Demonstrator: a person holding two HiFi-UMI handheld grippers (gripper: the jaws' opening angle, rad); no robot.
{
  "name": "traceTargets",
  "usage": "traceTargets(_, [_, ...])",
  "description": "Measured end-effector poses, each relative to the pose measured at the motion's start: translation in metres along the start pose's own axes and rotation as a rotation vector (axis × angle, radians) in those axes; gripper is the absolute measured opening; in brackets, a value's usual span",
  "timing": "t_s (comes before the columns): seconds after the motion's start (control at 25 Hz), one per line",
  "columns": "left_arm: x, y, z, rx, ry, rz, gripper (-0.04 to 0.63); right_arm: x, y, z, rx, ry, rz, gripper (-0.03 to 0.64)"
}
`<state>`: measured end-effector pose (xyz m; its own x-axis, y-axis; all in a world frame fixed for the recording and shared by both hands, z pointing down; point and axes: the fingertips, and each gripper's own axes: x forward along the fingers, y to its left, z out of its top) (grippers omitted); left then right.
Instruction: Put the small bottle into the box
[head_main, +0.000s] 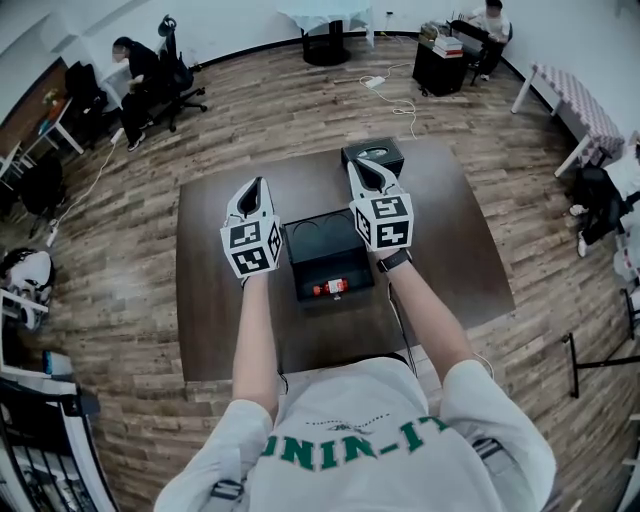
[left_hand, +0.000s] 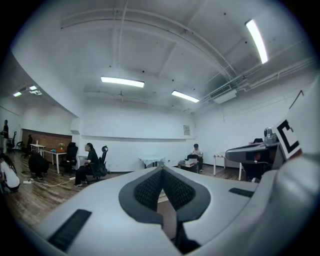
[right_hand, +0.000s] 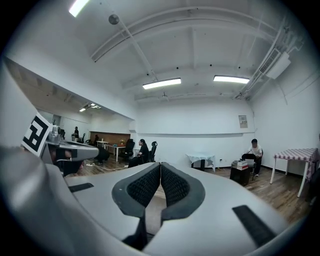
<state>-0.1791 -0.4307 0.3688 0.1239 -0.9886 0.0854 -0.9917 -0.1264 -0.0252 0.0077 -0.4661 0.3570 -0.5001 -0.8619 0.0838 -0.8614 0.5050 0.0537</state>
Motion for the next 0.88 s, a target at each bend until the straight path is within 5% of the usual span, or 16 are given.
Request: traceTargets(0.88, [-0.003,-0.011,0.007,0.011,-0.023,-0.015,0.012,-0.004,0.001,0.002,0.009,-0.004,-0.027,0.015])
